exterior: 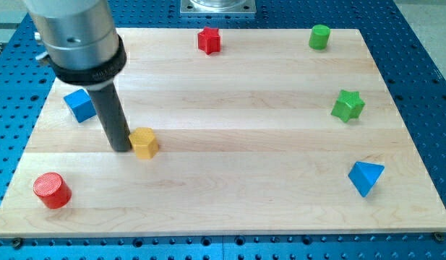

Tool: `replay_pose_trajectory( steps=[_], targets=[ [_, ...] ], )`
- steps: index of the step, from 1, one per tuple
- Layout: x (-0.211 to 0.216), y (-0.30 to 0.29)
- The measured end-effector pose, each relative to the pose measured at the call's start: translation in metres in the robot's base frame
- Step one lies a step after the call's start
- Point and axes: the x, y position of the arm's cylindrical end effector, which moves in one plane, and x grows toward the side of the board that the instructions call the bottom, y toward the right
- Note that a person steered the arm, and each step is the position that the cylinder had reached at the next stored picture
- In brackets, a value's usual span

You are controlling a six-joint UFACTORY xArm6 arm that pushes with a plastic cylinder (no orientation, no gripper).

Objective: Move the hexagon to the bottom right of the heart

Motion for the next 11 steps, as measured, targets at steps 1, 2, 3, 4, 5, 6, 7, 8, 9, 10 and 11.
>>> replay_pose_trajectory(
  steps=[1,2,3,4,5,6,7,8,9,10,11],
  targets=[
    [0.029,-0.007],
    [0.009,0.021],
    [-0.015,0.033],
    [0.023,0.047],
    [0.0,0.083],
    [-0.06,0.062],
    [-0.103,0.018],
    [-0.163,-0.023],
    [-0.181,-0.015],
    [-0.146,-0.009],
    [-0.121,0.009]
  ],
)
